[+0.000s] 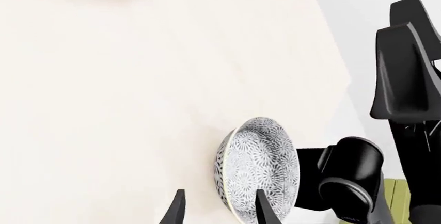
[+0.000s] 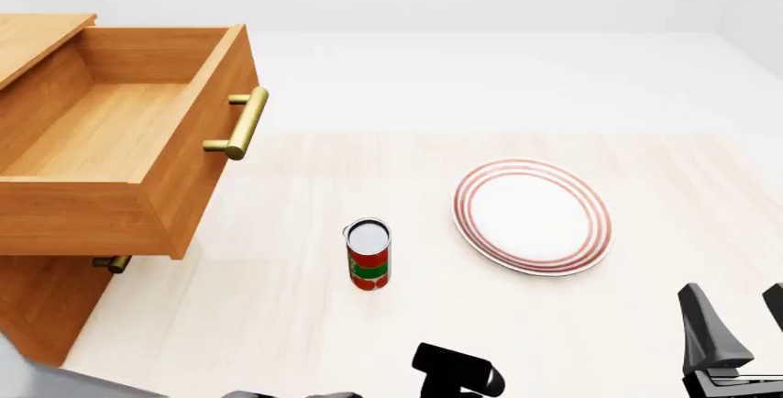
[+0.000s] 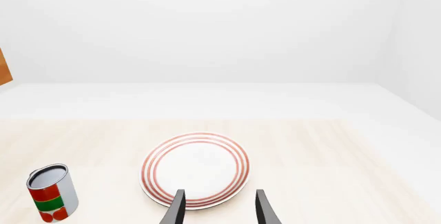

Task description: Put the bowl in the top drawer of the cabinet.

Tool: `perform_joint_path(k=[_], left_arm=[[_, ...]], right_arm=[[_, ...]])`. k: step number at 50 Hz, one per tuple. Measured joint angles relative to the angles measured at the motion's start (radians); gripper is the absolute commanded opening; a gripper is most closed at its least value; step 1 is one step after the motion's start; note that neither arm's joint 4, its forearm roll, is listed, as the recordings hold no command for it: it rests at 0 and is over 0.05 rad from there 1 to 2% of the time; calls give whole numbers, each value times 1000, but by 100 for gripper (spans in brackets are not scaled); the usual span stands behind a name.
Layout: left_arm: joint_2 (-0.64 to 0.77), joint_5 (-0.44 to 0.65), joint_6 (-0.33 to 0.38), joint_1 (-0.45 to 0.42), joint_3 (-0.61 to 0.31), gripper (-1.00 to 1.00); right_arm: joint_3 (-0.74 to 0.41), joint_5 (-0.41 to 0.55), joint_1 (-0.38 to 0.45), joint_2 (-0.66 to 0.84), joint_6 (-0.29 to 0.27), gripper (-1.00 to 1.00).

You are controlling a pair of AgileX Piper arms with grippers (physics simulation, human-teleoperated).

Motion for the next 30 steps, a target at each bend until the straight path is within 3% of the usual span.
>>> perform_joint_path(k=[30], left_arm=[[77, -13, -6, -5, -44, 100]], right_arm=[[0, 0, 0, 0, 0, 100]])
